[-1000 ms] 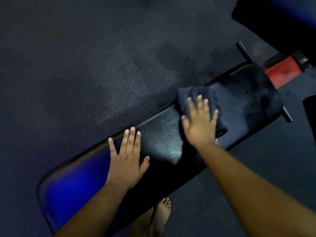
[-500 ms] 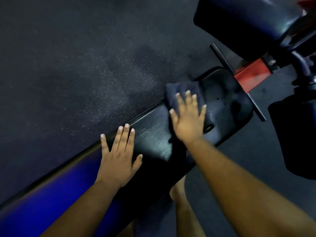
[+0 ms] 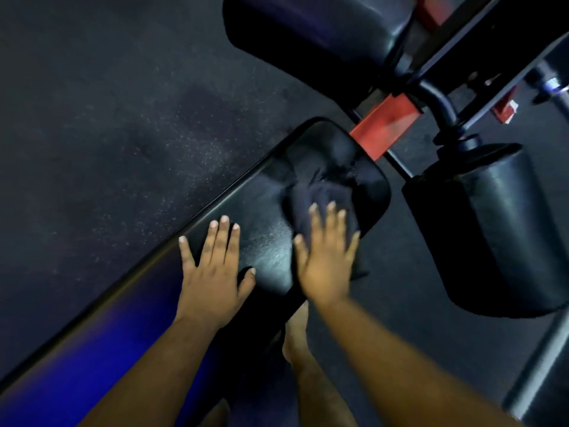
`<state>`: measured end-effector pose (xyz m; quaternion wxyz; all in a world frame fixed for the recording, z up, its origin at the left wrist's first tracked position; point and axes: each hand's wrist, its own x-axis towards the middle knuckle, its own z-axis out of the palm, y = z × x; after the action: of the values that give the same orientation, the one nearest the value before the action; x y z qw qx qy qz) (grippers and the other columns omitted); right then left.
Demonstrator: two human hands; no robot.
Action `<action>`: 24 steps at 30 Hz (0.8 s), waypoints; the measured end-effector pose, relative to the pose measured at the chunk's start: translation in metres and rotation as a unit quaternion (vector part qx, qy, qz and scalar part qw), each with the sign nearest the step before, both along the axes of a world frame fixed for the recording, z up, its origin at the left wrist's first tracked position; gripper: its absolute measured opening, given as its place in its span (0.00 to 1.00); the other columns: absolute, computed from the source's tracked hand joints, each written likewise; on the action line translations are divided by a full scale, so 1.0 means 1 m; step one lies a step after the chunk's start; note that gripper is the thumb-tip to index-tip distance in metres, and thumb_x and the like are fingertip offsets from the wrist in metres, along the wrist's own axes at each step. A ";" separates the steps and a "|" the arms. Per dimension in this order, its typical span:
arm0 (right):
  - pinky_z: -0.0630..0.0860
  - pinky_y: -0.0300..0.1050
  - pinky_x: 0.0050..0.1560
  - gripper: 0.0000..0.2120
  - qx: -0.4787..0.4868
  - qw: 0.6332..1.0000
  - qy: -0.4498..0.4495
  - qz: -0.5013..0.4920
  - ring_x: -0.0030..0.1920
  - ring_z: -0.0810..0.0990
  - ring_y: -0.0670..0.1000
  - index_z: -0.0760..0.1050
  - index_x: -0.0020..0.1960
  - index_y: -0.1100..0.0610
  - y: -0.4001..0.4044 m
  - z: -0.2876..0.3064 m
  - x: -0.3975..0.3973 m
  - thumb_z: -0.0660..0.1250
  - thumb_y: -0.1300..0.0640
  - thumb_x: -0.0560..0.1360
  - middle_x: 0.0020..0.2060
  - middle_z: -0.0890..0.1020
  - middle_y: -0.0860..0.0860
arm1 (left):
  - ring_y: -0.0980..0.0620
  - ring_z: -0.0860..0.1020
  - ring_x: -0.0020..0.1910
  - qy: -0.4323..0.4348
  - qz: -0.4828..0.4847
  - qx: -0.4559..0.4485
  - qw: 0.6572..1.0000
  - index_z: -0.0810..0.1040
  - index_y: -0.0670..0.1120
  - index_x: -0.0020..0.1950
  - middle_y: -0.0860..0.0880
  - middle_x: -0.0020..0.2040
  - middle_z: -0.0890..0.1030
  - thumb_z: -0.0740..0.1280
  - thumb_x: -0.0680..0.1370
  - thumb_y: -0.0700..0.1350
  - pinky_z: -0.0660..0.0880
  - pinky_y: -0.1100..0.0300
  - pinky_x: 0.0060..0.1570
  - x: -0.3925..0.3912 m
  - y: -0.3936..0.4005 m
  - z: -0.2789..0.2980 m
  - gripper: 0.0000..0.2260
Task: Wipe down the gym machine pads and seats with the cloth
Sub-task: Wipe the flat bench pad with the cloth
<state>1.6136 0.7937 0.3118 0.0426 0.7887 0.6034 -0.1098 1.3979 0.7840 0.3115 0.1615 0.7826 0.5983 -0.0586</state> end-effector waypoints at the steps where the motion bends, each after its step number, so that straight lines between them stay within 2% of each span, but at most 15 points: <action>1: 0.47 0.69 0.79 0.32 -0.013 0.999 0.020 0.021 0.83 0.45 0.56 0.48 0.84 0.47 -0.028 0.004 -0.015 0.48 0.38 0.83 0.84 0.48 0.53 | 0.45 0.50 0.83 0.000 -0.003 -0.004 1.000 0.52 0.42 0.83 0.42 0.84 0.50 0.52 0.80 0.61 0.47 0.27 0.75 0.005 0.002 0.000 0.37; 3: 0.45 0.68 0.79 0.31 -0.040 0.998 0.043 0.024 0.83 0.43 0.54 0.45 0.84 0.44 -0.053 0.003 -0.018 0.47 0.38 0.83 0.84 0.46 0.51 | 0.45 0.51 0.83 0.000 -0.020 -0.006 1.000 0.52 0.42 0.83 0.42 0.84 0.50 0.52 0.80 0.61 0.48 0.27 0.75 0.014 0.007 0.000 0.37; 4: 0.44 0.69 0.78 0.31 -0.043 0.998 0.047 -0.001 0.83 0.42 0.54 0.45 0.84 0.44 -0.041 0.000 -0.004 0.46 0.37 0.83 0.83 0.44 0.50 | 0.45 0.51 0.83 -0.001 -0.027 0.001 1.000 0.53 0.42 0.83 0.43 0.84 0.50 0.52 0.80 0.61 0.48 0.27 0.75 0.016 0.008 0.000 0.37; 6: 0.48 0.69 0.78 0.31 -0.009 0.992 0.050 -0.118 0.83 0.44 0.55 0.46 0.84 0.45 0.015 -0.005 0.038 0.48 0.38 0.83 0.83 0.44 0.51 | 0.45 0.51 0.83 -0.001 -0.036 0.014 0.999 0.55 0.42 0.83 0.43 0.84 0.51 0.53 0.79 0.61 0.49 0.27 0.75 0.017 0.016 -0.003 0.37; 8: 0.56 0.67 0.76 0.31 0.012 0.966 0.082 -0.243 0.82 0.51 0.58 0.48 0.84 0.45 0.085 -0.003 0.083 0.53 0.41 0.84 0.84 0.46 0.51 | 0.45 0.50 0.83 -0.003 -0.037 0.018 0.999 0.56 0.42 0.83 0.43 0.84 0.51 0.53 0.79 0.62 0.47 0.27 0.75 0.015 0.025 -0.007 0.37; 9: 0.59 0.65 0.74 0.31 0.008 0.959 0.100 -0.266 0.82 0.52 0.57 0.48 0.84 0.46 0.111 0.000 0.098 0.54 0.42 0.84 0.84 0.47 0.50 | 0.45 0.50 0.83 -0.001 -0.037 0.016 0.999 0.56 0.42 0.83 0.43 0.84 0.51 0.53 0.78 0.62 0.46 0.27 0.75 0.014 0.030 -0.010 0.37; 10: 0.60 0.65 0.74 0.31 0.000 0.961 0.086 -0.262 0.82 0.51 0.56 0.48 0.84 0.46 0.123 0.002 0.101 0.55 0.43 0.84 0.84 0.48 0.50 | 0.45 0.49 0.83 0.004 -0.038 0.011 0.999 0.56 0.43 0.83 0.43 0.84 0.51 0.53 0.78 0.63 0.45 0.27 0.74 0.013 0.033 -0.013 0.38; 12: 0.56 0.65 0.75 0.32 0.006 0.984 0.029 -0.176 0.83 0.48 0.54 0.48 0.84 0.45 0.107 0.000 0.079 0.55 0.42 0.84 0.83 0.49 0.49 | 0.44 0.49 0.83 0.012 -0.038 0.007 0.999 0.56 0.43 0.83 0.43 0.84 0.51 0.53 0.78 0.64 0.44 0.26 0.74 0.013 0.035 -0.014 0.38; 14: 0.49 0.67 0.77 0.32 0.014 0.997 0.031 -0.069 0.82 0.49 0.55 0.49 0.83 0.45 0.064 0.002 0.048 0.54 0.41 0.83 0.83 0.50 0.51 | 0.44 0.50 0.83 0.013 -0.032 0.013 0.999 0.57 0.43 0.83 0.42 0.84 0.52 0.53 0.78 0.64 0.44 0.26 0.74 0.016 0.034 -0.012 0.38; 16: 0.48 0.68 0.77 0.31 -0.003 1.000 0.025 0.006 0.82 0.50 0.56 0.50 0.83 0.44 0.045 -0.003 0.049 0.52 0.39 0.82 0.83 0.52 0.51 | 0.44 0.51 0.83 0.011 -0.029 0.022 0.999 0.58 0.43 0.82 0.42 0.84 0.53 0.54 0.78 0.63 0.45 0.26 0.74 0.017 0.034 -0.012 0.38; 18: 0.48 0.69 0.78 0.32 0.006 1.000 0.011 -0.002 0.82 0.50 0.55 0.50 0.83 0.42 0.083 -0.006 0.072 0.51 0.37 0.81 0.83 0.52 0.50 | 0.44 0.51 0.83 0.011 -0.031 0.029 0.999 0.58 0.43 0.82 0.42 0.84 0.53 0.54 0.78 0.63 0.46 0.26 0.74 0.016 0.033 -0.013 0.37; 21: 0.45 0.69 0.78 0.31 -0.004 0.995 0.020 -0.094 0.83 0.46 0.54 0.49 0.83 0.39 0.151 -0.008 0.084 0.52 0.37 0.82 0.83 0.51 0.49 | 0.44 0.51 0.83 0.015 -0.034 0.035 0.999 0.57 0.43 0.83 0.43 0.84 0.53 0.55 0.78 0.63 0.46 0.27 0.75 0.016 0.034 -0.013 0.38; 22: 0.45 0.68 0.78 0.31 -0.003 0.994 0.028 -0.110 0.83 0.46 0.54 0.48 0.83 0.40 0.154 -0.008 0.074 0.52 0.38 0.82 0.83 0.50 0.50 | 0.44 0.51 0.83 0.015 -0.033 0.035 0.999 0.56 0.44 0.83 0.43 0.84 0.53 0.55 0.78 0.63 0.46 0.27 0.75 0.016 0.033 -0.013 0.38; 24: 0.49 0.67 0.79 0.32 0.025 0.998 0.018 -0.063 0.83 0.47 0.56 0.48 0.83 0.43 0.127 -0.005 0.044 0.53 0.41 0.82 0.83 0.50 0.51 | 0.44 0.50 0.83 0.016 -0.030 0.028 0.999 0.56 0.44 0.83 0.43 0.84 0.52 0.55 0.78 0.63 0.46 0.27 0.75 0.017 0.033 -0.012 0.38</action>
<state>1.6574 0.9211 0.3073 0.0051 0.8238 0.5560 -0.1108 1.4147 0.8165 0.2992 0.1278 0.8034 0.5785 -0.0589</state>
